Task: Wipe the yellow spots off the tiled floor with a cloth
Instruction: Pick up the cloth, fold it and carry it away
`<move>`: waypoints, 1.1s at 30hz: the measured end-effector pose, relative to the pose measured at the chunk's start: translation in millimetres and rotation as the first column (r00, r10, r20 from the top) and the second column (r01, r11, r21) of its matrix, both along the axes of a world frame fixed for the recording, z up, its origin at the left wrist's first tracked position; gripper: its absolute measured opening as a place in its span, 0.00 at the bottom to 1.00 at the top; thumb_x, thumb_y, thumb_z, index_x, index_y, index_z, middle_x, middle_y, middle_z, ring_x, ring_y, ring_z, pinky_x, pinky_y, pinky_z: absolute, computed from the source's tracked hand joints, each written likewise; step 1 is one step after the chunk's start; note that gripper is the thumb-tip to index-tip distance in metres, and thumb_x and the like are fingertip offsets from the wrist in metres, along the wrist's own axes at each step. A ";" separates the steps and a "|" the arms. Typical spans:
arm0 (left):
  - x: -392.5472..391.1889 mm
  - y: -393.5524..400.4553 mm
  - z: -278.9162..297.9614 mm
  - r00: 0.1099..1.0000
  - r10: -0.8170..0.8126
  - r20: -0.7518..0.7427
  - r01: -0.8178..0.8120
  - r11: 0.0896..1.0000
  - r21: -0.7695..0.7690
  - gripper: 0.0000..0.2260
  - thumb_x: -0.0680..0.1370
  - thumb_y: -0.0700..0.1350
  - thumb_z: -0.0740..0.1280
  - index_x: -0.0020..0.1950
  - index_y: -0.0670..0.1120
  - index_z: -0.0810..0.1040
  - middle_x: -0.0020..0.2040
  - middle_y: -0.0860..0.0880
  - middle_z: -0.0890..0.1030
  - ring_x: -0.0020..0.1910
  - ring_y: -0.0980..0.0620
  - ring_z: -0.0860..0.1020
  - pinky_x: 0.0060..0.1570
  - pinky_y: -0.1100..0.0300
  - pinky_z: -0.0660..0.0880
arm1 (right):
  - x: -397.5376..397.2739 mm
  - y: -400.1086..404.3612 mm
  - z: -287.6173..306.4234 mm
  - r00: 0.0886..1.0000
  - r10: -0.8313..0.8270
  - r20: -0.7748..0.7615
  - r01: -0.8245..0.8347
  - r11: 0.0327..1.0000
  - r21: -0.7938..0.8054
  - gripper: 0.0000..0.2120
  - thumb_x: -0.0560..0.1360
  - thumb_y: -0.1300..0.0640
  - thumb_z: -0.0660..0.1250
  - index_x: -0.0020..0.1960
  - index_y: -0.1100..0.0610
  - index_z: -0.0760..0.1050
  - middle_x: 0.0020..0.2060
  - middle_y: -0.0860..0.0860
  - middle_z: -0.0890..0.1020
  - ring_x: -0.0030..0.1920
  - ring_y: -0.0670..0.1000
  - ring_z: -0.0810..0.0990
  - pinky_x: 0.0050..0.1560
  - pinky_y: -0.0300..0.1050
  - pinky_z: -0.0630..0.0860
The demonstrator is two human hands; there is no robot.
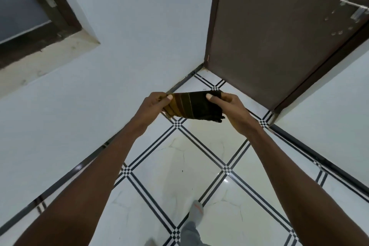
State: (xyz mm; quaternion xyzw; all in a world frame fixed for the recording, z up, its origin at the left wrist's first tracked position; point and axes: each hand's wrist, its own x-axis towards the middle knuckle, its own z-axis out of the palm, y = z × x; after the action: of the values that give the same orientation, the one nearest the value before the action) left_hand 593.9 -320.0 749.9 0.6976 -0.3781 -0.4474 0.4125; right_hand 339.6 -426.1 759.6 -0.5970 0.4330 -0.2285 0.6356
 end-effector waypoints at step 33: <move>195.6 877.6 -10.2 0.043 0.984 -0.175 -0.999 0.046 0.011 0.14 0.85 0.48 0.65 0.63 0.39 0.80 0.56 0.41 0.85 0.59 0.41 0.84 0.55 0.54 0.82 | 454.9 764.8 21.2 0.467 0.858 0.215 -0.874 0.412 0.256 0.16 0.82 0.55 0.70 0.68 0.58 0.78 0.59 0.57 0.86 0.58 0.57 0.87 0.53 0.54 0.86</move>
State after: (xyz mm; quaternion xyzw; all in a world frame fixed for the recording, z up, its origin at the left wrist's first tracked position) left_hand 789.5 557.6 739.7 0.7092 0.2104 -0.0633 0.6699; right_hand 794.5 338.8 780.8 -0.6123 0.0784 0.1936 0.7625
